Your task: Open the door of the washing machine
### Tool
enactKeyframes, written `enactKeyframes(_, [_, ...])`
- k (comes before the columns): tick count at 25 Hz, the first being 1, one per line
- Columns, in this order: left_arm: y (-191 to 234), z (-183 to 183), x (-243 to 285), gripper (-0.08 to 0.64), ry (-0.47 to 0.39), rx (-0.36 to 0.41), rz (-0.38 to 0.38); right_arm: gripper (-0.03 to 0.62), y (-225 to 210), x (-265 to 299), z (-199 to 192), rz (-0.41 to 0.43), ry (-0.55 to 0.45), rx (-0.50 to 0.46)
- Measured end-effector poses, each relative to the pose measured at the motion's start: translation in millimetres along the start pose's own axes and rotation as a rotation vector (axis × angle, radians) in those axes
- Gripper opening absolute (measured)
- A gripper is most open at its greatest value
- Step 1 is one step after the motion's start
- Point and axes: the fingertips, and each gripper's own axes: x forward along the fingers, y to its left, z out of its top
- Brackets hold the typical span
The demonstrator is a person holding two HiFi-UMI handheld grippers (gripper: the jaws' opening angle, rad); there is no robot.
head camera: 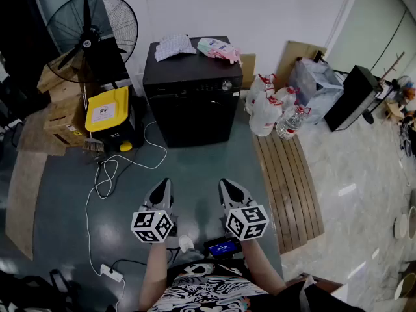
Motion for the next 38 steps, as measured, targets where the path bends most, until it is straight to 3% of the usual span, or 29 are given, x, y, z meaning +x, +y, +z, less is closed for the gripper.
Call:
enactKeyframes(8, [4, -4, -14, 0.002, 0.023, 0.071, 0.057, 0.002, 6, -12, -7, 0.006, 0.016, -0.012])
enactKeyframes(13, [-3, -9, -9, 0.004, 0.028, 0.043, 0.041, 0.003, -4, -17, -7, 0.007, 0.014, -0.001])
enactKeyframes(14, [-4, -11, -7, 0.042, 0.032, 0.031, 0.033, 0.005, -7, -17, -8, 0.01, 0.02, 0.01])
enactKeyframes(15, [-5, -12, -4, 0.094, 0.034, 0.021, 0.028, 0.022, -10, -16, -9, 0.018, 0.032, 0.017])
enactKeyframes(16, [-5, -14, -2, 0.126, 0.034, 0.016, 0.026, 0.141, -13, -14, -10, 0.026, 0.047, 0.019])
enactKeyframes(17, [-4, -14, 1, 0.127, 0.033, 0.017, 0.029, 0.167, -17, -12, -11, 0.025, 0.059, 0.019])
enactKeyframes(22, [6, -15, 26, 0.133, 0.049, 0.051, 0.049, 0.167, -40, 7, -10, -0.015, 0.082, 0.002])
enactKeyframes(30, [72, -18, 120, 0.138, 0.095, 0.055, 0.028, 0.153, -73, 103, -3, -0.073, 0.099, -0.015])
enactKeyframes(38, [166, -18, 247, 0.137, 0.187, 0.134, -0.033, 0.16, -110, 258, -6, -0.128, 0.195, -0.028])
